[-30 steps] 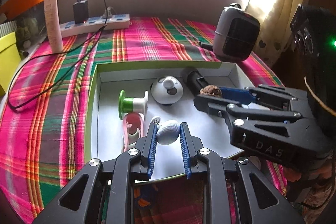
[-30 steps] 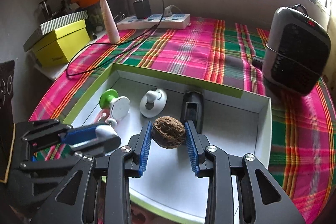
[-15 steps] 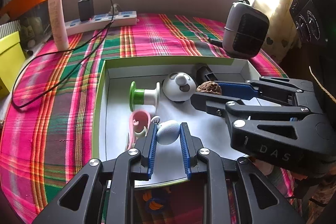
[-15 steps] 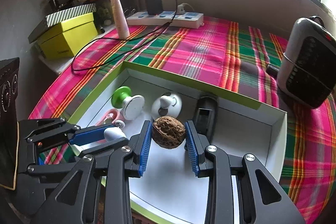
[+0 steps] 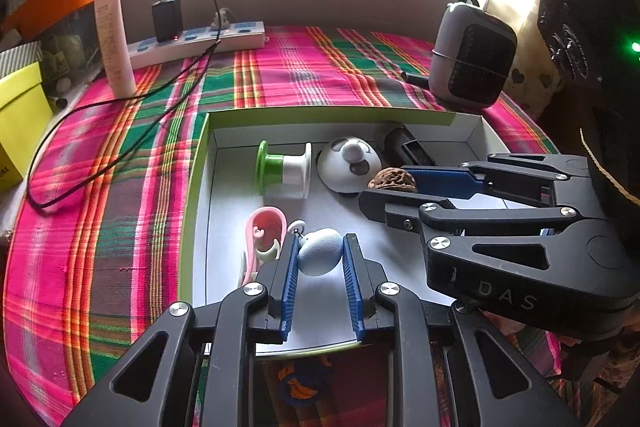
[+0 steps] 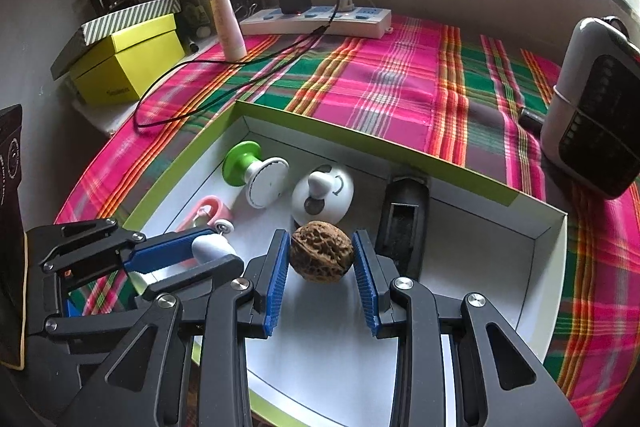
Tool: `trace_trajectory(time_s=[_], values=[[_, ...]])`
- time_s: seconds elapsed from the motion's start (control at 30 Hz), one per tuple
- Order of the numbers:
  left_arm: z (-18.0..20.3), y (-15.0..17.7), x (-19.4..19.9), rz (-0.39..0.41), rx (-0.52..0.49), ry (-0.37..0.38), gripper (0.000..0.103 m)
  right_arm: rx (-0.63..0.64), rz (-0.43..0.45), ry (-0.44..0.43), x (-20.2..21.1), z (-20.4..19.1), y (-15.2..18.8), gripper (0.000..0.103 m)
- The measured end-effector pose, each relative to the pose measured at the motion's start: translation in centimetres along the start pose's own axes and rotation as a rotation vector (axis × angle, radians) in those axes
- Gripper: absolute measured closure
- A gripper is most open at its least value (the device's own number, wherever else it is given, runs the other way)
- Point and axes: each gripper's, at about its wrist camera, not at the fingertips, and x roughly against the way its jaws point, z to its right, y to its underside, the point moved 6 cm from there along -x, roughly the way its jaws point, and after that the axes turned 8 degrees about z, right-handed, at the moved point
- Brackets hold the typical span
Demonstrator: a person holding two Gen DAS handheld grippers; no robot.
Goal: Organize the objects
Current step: 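Open right tool releasing the walnut while left tool releases the white ball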
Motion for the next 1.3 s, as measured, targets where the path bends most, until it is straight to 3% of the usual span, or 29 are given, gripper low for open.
trace_trajectory(time_s=[1.3], values=[[0.74,0.31,0.05,-0.012,-0.009,0.008,0.072,-0.014,-0.028,0.004,-0.24,-0.48,0.04,0.067]])
